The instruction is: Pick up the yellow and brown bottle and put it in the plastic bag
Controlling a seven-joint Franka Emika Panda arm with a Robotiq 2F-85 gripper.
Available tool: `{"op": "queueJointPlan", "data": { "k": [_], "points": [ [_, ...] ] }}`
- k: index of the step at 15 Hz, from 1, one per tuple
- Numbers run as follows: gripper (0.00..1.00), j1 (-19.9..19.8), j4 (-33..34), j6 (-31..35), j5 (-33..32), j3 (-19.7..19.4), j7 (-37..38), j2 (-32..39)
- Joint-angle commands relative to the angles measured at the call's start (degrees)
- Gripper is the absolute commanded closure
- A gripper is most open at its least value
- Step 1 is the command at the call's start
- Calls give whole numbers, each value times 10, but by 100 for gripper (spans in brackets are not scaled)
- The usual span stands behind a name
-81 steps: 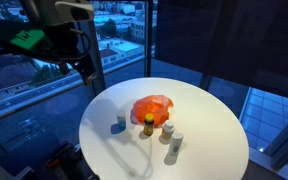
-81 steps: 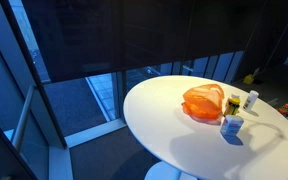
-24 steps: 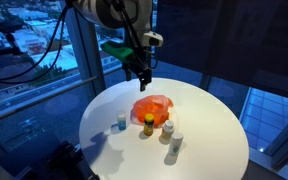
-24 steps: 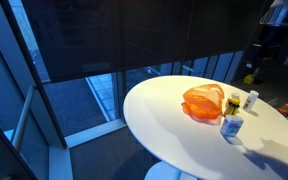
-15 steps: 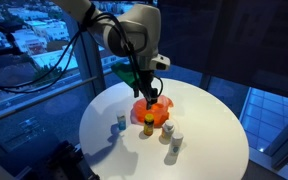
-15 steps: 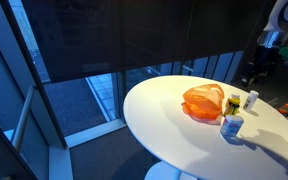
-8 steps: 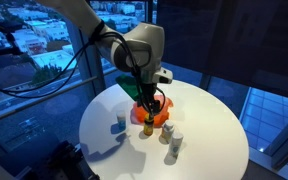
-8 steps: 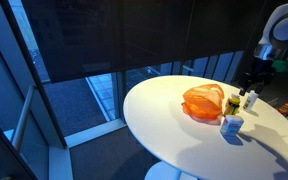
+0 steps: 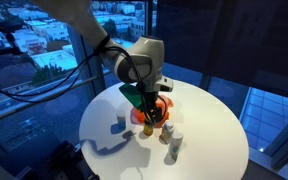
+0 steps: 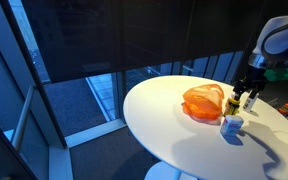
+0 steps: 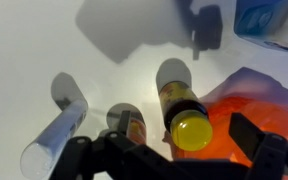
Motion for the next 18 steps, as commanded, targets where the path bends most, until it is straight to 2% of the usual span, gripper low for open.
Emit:
{"op": "queueJointPlan", "data": {
  "k": [1, 10, 14, 18],
  "points": [
    [0, 0, 19, 15, -7, 2, -1, 26],
    [0, 7, 62, 12, -8, 9, -1, 71],
    [44, 10, 72, 6, -11, 9, 2, 79],
    [75, 8, 69, -16, -6, 11, -3, 62]
  ]
}}
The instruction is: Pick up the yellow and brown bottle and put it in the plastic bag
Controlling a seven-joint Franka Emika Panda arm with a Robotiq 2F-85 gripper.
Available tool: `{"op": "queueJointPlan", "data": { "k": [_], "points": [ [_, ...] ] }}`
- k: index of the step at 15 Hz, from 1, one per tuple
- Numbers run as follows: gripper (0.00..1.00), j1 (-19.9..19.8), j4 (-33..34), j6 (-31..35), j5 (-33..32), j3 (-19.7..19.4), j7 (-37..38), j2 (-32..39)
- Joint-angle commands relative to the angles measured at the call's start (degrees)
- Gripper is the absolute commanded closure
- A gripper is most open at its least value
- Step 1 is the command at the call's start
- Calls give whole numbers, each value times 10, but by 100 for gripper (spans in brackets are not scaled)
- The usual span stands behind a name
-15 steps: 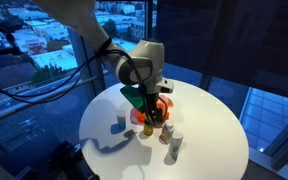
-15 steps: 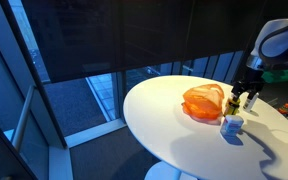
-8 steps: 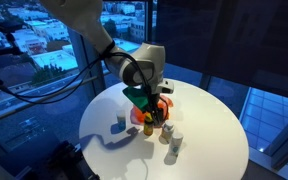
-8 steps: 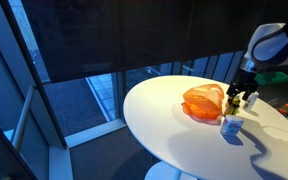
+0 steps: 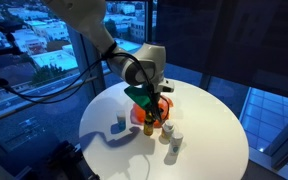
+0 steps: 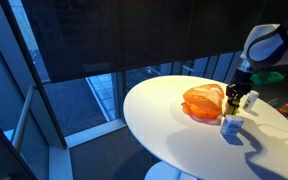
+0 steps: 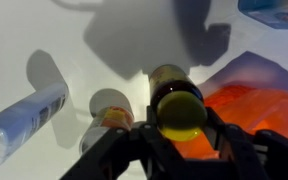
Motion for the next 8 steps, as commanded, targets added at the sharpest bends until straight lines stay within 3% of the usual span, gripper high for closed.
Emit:
{"op": "queueJointPlan", "data": {
  "k": [1, 8],
  "points": [
    [80, -1, 11, -39, -5, 2, -2, -19],
    [80, 6, 38, -118, -8, 3, 4, -73]
  ]
}}
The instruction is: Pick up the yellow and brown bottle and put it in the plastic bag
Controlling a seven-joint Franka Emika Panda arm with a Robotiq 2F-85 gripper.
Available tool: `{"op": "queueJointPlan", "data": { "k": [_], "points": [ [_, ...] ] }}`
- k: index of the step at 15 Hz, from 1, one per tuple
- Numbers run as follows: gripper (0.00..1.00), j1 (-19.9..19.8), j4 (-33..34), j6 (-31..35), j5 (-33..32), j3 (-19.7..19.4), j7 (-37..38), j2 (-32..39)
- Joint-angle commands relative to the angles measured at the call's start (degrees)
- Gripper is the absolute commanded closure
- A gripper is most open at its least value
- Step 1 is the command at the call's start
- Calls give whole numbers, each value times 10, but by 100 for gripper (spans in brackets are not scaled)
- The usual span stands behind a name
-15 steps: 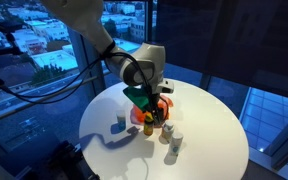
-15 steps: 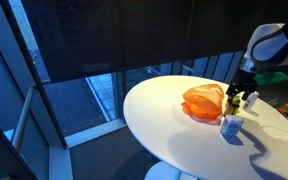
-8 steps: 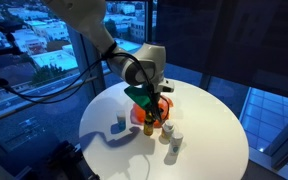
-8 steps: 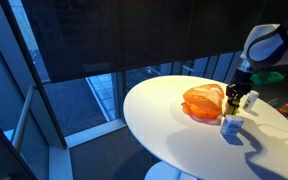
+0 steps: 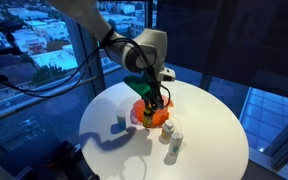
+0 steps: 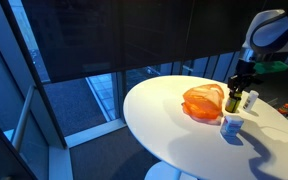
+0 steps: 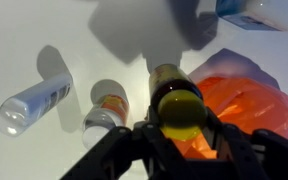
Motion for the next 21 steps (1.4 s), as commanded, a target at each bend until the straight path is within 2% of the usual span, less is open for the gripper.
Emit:
{"op": "queueJointPlan", "data": {
  "k": [1, 5, 11, 21],
  "points": [
    [80, 1, 30, -60, -5, 3, 3, -30],
    [80, 2, 81, -101, 1, 7, 4, -34],
    [80, 1, 158, -118, 6, 11, 2, -4],
    [80, -1, 197, -102, 10, 19, -3, 71]
  ]
}}
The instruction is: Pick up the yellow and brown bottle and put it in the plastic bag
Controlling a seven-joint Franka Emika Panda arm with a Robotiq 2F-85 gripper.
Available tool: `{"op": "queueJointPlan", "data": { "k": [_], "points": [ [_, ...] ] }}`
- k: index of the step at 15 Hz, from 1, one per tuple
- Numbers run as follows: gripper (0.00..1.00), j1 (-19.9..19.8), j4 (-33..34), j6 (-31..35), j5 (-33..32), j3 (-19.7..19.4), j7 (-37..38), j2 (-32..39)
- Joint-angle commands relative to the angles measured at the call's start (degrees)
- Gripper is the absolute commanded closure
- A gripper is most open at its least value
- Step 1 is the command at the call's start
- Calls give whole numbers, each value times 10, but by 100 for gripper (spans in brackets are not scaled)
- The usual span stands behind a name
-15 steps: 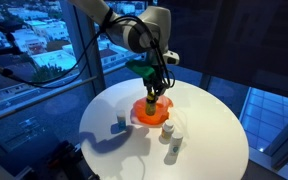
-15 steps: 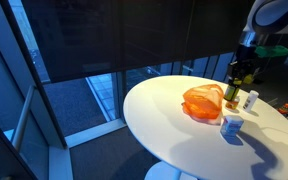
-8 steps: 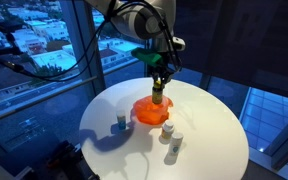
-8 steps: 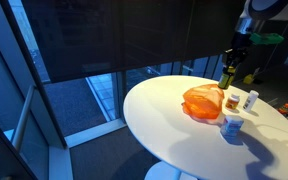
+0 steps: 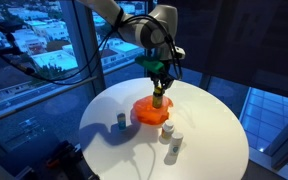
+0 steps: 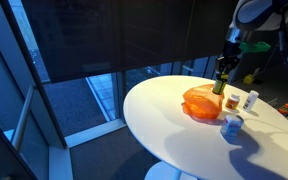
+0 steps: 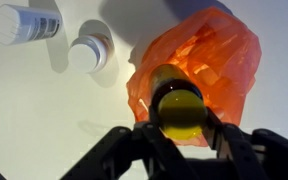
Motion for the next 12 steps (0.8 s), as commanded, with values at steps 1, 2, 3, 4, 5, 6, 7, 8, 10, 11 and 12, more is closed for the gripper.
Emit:
{"op": "queueJointPlan", "data": {
  "k": [1, 2, 3, 4, 5, 6, 7, 8, 10, 11, 12],
  "points": [
    [80, -5, 25, -5, 8, 2, -3, 28],
    [80, -5, 26, -5, 8, 2, -3, 34],
    [80, -6, 28, -5, 8, 3, -2, 40],
    [80, -6, 29, -5, 9, 3, -3, 45],
    [80, -6, 29, -4, 9, 3, -2, 50],
    [80, -7, 29, -3, 10, 4, -3, 56],
    [80, -7, 29, -3, 10, 4, -3, 61],
    [80, -7, 29, -2, 10, 5, -3, 66],
    [80, -6, 28, 2, 9, 4, -1, 74],
    [80, -6, 26, 5, 7, 3, 0, 76],
    [80, -5, 23, 13, 4, 1, 2, 79]
  ]
}}
